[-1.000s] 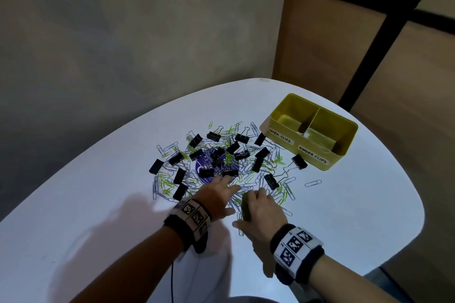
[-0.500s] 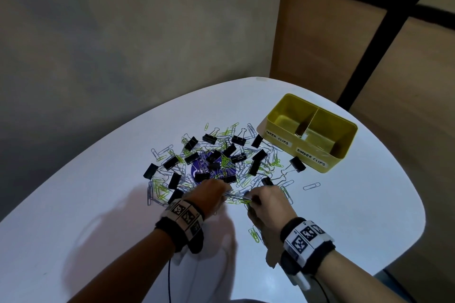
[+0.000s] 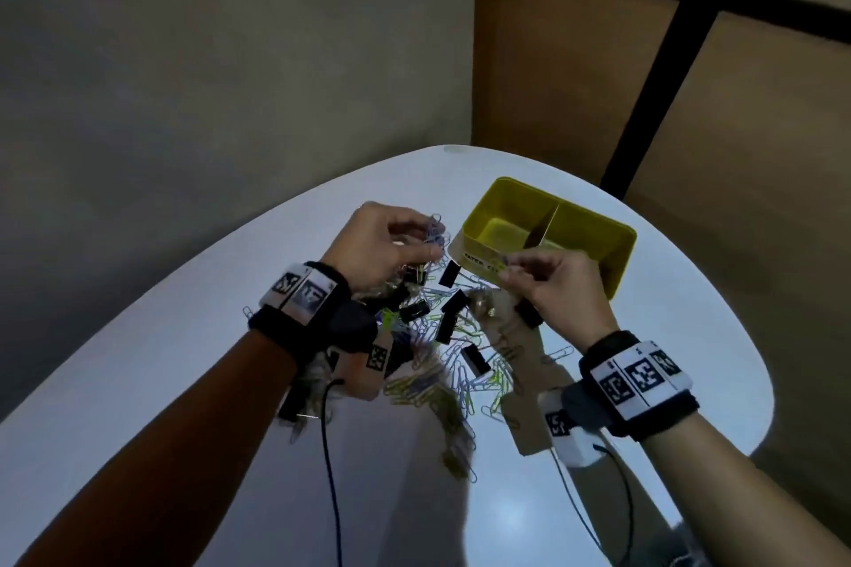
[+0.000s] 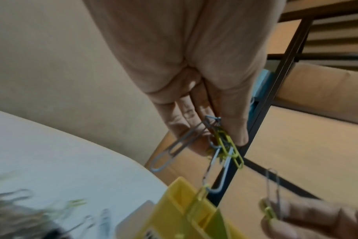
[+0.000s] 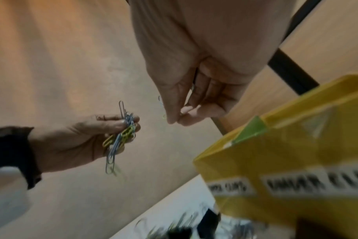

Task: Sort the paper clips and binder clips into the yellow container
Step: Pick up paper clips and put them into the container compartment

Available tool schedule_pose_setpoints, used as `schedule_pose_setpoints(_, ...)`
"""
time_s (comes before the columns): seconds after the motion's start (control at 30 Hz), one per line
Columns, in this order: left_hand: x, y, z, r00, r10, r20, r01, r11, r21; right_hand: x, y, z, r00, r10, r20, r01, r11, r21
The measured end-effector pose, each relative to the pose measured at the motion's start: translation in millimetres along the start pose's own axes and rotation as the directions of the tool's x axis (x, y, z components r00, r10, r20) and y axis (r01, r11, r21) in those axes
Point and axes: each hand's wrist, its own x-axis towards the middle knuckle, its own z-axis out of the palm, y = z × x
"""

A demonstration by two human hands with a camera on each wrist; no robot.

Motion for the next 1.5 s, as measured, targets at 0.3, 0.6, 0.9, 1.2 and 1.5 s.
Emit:
schedule_pose_setpoints(0.3, 121.8, 29.7, 62.9, 0.997, -0.016, -0.081, 0.011, 0.998, -0.061, 76.3, 4.1, -20.6, 0.984, -0.063, -0.168, -0.023, 0.886, -0.463)
schedule_pose_setpoints(0.6, 128.5, -1.9, 85.2, 0.999, -0.050, -0.004, 0.049, 0.968, 0.248, 89.1, 13.1, -20.7, 1.000, -0.017, 0.014, 0.021, 0.829, -0.559)
schedule_pose_setpoints(0.9, 41.8, -21.8, 57.6, 0.992, 0.101, 0.075, -0.120, 0.938, 0.326, 26.4, 2.1, -3.7, 0.980, -0.159, 0.123, 0.200, 0.834, -0.515)
schedule_pose_setpoints(1.2, -52.2, -93.8, 72.6, 0.854, 0.114, 0.507, -0.363, 0.829, 0.425, -56.9, 57.5, 39.8, 0.856, 0.242, 0.456, 0.247, 0.584, -0.773)
schedule_pose_setpoints(1.5, -93.1, -134.1, 68.2, 0.794, 0.270, 0.544, -0.582, 0.597, 0.553, -71.8, 83.5, 43.3, 0.877, 0.139, 0.460, 0.248, 0.690, -0.680)
